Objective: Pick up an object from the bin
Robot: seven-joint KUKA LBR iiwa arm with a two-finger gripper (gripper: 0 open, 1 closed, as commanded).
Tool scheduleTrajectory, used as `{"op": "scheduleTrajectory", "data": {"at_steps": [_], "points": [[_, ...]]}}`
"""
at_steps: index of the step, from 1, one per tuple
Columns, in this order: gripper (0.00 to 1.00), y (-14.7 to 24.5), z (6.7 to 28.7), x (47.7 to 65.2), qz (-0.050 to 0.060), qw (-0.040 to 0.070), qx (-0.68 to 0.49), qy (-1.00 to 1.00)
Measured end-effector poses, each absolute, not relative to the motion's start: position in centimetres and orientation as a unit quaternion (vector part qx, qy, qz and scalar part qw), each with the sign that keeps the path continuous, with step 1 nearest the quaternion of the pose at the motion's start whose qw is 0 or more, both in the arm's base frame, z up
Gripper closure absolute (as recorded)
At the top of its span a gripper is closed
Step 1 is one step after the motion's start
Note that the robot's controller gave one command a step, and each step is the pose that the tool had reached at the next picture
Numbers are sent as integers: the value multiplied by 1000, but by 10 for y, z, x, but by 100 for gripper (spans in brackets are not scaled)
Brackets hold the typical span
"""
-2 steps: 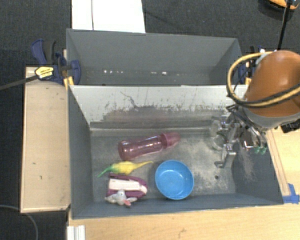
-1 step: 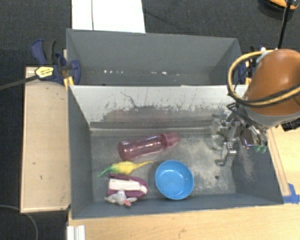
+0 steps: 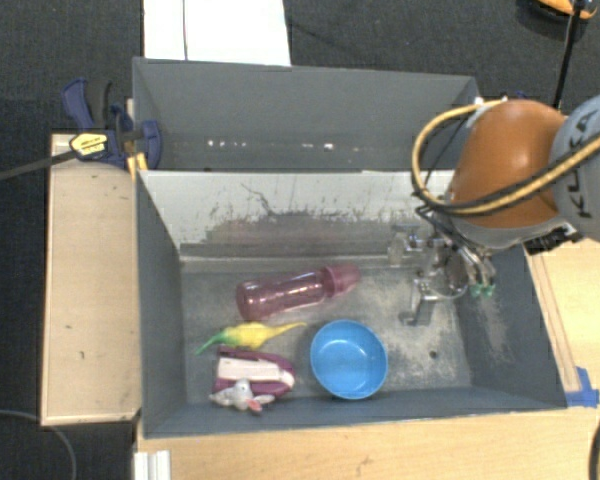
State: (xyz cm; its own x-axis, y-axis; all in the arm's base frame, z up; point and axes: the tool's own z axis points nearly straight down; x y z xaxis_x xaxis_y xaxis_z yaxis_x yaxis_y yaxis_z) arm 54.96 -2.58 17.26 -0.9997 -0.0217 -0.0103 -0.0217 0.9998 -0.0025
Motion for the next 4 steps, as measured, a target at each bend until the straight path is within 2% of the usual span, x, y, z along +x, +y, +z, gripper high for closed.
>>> {"op": "scheduleTrajectory", "data": {"at_steps": [1,2,3,4], "points": [[0,11,141,529,1,-1,-16,1000],[0,18,118,521,0,5,-25,1000],[0,31,94,505,0,2,-87,996],[0,59,79,499,-1,5,-196,981]]}}
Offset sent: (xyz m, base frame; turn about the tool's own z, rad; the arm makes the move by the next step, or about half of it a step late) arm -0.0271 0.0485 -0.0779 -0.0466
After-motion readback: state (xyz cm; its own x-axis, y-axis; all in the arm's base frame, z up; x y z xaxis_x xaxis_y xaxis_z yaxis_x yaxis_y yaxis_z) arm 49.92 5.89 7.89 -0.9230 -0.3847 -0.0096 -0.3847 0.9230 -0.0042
